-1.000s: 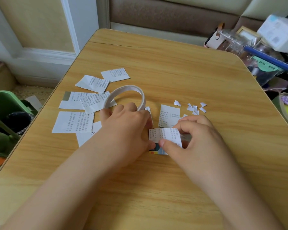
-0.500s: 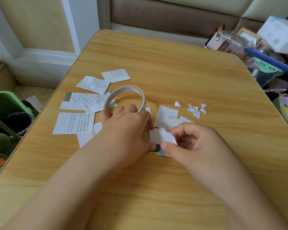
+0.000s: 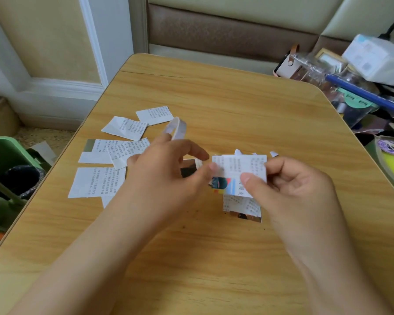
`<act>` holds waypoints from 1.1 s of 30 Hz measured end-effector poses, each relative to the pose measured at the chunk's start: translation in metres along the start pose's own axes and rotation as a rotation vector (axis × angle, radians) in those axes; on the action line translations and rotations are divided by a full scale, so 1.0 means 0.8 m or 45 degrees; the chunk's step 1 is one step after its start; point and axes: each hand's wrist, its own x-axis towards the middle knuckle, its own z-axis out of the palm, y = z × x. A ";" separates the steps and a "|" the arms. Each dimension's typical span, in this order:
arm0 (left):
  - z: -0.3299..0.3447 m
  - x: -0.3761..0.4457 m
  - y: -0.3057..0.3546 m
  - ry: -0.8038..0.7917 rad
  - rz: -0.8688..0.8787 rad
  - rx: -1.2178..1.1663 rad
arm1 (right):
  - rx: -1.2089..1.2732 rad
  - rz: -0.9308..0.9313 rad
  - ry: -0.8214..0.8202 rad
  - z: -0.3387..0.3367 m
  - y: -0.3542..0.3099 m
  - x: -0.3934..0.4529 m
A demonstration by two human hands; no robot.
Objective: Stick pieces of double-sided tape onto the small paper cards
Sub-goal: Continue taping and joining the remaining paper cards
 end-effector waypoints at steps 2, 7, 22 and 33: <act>-0.002 -0.001 0.006 0.018 -0.016 -0.188 | 0.199 -0.006 0.001 0.000 -0.007 0.002; 0.001 -0.001 0.007 0.000 -0.046 -0.514 | 0.460 0.024 -0.096 0.005 -0.017 0.001; 0.005 -0.005 0.004 0.011 -0.079 -0.663 | 0.433 -0.028 0.058 0.010 -0.015 0.000; 0.006 -0.006 0.004 0.040 -0.089 -0.644 | 0.394 -0.116 0.062 0.009 -0.008 0.002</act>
